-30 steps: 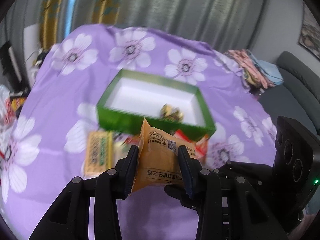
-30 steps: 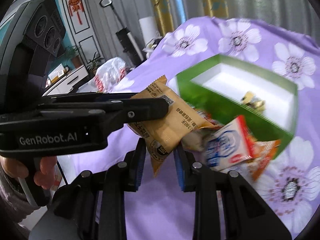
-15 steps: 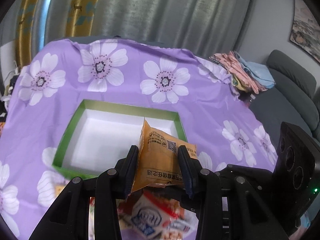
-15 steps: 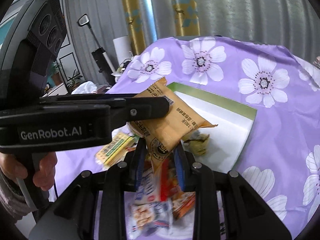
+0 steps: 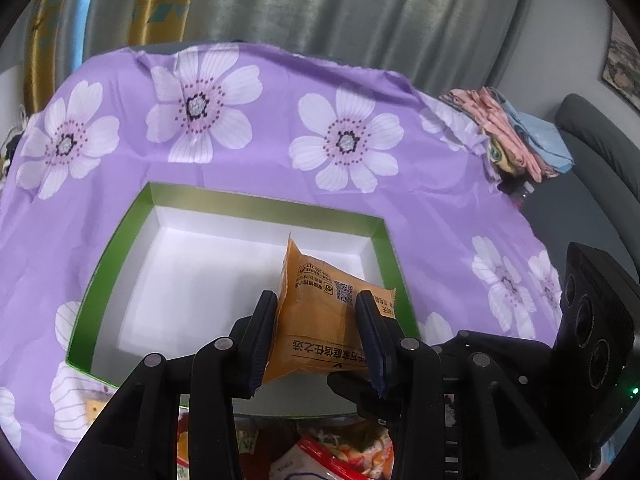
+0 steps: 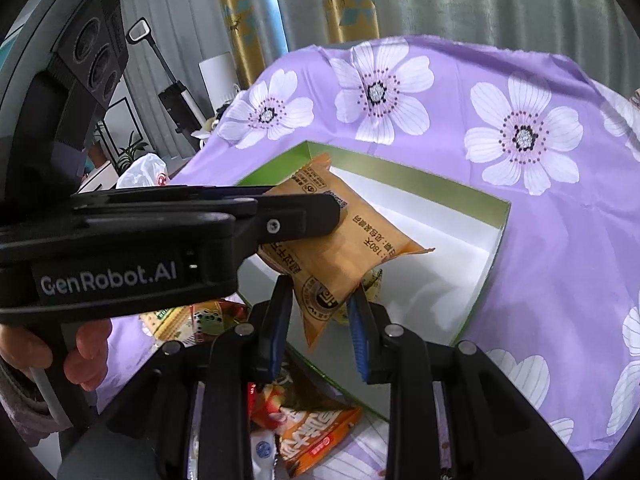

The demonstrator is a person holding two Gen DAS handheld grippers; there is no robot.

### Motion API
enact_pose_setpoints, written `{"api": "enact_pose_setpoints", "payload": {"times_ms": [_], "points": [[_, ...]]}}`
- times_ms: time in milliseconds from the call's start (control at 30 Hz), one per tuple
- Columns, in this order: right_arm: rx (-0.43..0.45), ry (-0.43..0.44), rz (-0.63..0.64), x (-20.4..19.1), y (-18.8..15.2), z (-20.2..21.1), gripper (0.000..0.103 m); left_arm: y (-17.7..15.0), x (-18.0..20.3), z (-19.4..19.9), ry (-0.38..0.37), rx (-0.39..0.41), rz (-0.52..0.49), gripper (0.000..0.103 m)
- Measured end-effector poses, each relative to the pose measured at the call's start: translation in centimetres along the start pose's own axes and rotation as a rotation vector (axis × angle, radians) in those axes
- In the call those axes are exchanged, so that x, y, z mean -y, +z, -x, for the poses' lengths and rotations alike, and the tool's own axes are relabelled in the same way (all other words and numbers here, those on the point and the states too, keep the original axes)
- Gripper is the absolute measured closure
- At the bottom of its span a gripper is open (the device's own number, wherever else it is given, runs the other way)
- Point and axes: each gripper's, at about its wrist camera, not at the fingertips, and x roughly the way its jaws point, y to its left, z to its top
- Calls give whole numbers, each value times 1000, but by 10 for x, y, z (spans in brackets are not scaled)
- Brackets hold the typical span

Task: Organize snacks
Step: 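Carry the orange bag into the green box and release it, then move both grippers to the white peanut bag beside the box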

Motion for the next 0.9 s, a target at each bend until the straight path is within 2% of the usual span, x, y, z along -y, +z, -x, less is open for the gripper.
{"api": "enact_pose_setpoints", "payload": {"times_ms": [200, 267, 333, 400, 633, 900], "points": [[-36, 14, -21, 4, 0, -12, 71, -1, -7, -9, 13, -23, 27, 61], [-43, 4, -24, 4, 0, -14, 70, -2, -9, -9, 25, -26, 38, 52], [-40, -13, -27, 4, 0, -13, 67, -1, -12, -7, 28, -21, 48, 31], [-30, -22, -29, 4, 0, -10, 61, -1, -16, 1, 47, -3, 67, 21], [13, -38, -49, 3, -11, 17, 55, -11, -38, 39, 85, 53, 119, 21], [41, -33, -73, -2, -36, 53, 53, -47, -56, 78, 140, 60, 199, 20]]}}
